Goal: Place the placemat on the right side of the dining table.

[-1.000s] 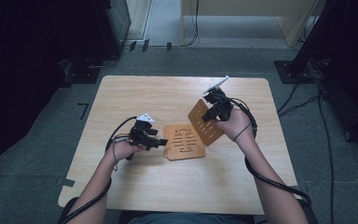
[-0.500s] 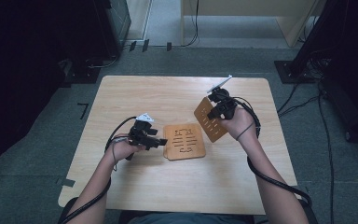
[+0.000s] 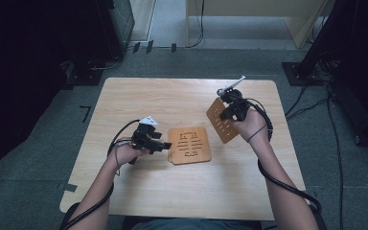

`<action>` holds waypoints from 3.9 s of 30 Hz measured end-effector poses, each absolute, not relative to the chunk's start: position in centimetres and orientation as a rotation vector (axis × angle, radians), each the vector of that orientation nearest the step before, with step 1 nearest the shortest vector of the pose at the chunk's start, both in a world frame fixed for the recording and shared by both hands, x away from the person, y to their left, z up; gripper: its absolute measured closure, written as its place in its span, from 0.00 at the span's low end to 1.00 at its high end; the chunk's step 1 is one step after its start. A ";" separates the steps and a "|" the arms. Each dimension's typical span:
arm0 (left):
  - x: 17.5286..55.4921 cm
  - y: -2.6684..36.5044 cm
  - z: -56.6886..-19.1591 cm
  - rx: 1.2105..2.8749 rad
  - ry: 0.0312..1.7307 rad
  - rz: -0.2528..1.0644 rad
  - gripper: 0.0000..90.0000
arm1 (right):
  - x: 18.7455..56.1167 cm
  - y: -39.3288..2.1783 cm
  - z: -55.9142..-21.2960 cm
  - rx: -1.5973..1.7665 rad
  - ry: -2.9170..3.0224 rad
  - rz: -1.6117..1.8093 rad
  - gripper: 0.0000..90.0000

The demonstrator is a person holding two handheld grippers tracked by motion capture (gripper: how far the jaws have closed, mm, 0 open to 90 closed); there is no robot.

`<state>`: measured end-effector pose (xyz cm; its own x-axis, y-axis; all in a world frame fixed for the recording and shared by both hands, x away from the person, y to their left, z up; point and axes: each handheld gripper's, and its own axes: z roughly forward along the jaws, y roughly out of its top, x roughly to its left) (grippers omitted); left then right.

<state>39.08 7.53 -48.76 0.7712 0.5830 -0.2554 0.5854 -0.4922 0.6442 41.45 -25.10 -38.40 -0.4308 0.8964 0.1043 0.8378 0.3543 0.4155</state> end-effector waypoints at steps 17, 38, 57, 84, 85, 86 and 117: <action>39.1 7.6 -48.8 2.214 0.868 -0.002 0.29 | 41.8 -27.1 -38.3 1.665 2.426 0.620 0.97; 39.0 7.6 -48.8 2.218 0.868 -0.005 0.29 | 42.2 -29.4 -38.8 1.755 2.365 0.576 0.97; 39.0 7.5 -49.0 2.225 0.871 -0.008 0.29 | 42.4 -32.2 -38.6 1.869 2.274 0.525 0.97; 39.0 7.4 -49.1 2.232 0.867 -0.013 0.29 | 43.0 -35.9 -39.5 2.057 2.095 0.469 0.95; 39.0 7.4 -49.1 2.234 0.868 -0.013 0.29 | 43.0 -36.0 -39.5 2.055 2.096 0.469 0.95; 39.0 7.4 -49.1 2.233 0.868 -0.012 0.29 | 43.0 -36.0 -39.5 2.052 2.099 0.464 0.93; 39.0 7.4 -49.1 2.232 0.872 -0.011 0.29 | 42.4 -38.6 -38.7 2.069 2.091 0.448 0.85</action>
<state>39.03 7.43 -49.13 0.7702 0.5848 -0.2544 0.5911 -0.5048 0.6290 42.37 -38.62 -38.67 -0.0258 0.9955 0.0916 0.9456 -0.0054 0.3254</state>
